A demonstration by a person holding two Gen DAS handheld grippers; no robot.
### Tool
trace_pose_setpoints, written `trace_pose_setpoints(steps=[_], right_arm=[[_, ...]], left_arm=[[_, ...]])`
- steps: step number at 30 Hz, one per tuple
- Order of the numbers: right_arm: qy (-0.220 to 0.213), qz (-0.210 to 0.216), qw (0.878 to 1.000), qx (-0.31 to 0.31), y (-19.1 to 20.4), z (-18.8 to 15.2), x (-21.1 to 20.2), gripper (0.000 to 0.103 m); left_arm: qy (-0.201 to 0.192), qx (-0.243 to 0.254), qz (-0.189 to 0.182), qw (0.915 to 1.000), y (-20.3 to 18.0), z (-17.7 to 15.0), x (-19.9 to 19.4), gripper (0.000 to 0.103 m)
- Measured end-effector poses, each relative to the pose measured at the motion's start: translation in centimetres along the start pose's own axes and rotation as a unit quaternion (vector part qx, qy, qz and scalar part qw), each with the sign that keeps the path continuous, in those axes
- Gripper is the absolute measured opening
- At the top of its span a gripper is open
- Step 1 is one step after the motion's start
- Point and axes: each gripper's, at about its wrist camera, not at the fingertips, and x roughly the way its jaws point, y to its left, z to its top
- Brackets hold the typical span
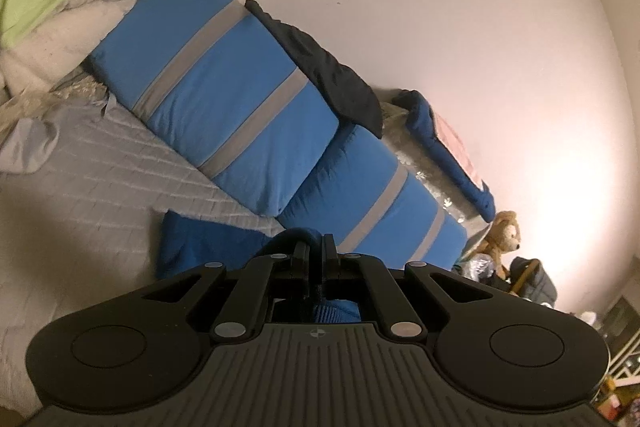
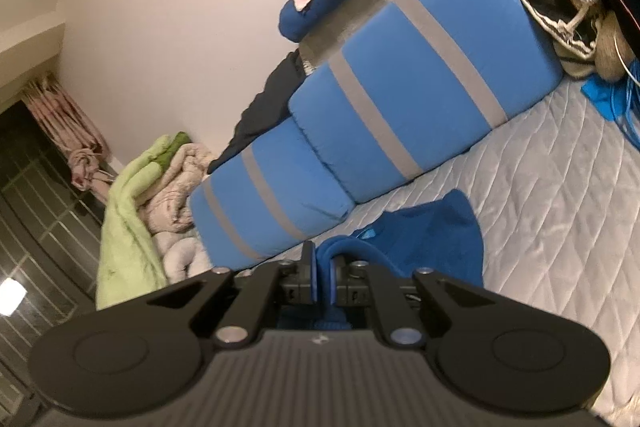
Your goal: Fold clothes
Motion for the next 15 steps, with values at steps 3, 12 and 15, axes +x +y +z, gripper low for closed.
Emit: trace_pose_setpoints(steps=[3, 12, 15], right_arm=[[0.001, -0.019, 1.0, -0.004, -0.6, 0.9, 1.7, 0.007], [0.018, -0.054, 0.998, -0.002, -3.1, 2.6, 7.5, 0.007], [0.023, -0.06, 0.998, 0.005, -4.0, 2.8, 9.3, 0.007]], left_arm=[[0.003, 0.008, 0.008, 0.9999, -0.1, 0.5, 1.5, 0.005], [0.023, 0.004, 0.042, 0.9988, 1.4, 1.7, 6.6, 0.005], [0.031, -0.004, 0.057, 0.9979, 2.6, 1.8, 8.2, 0.005]])
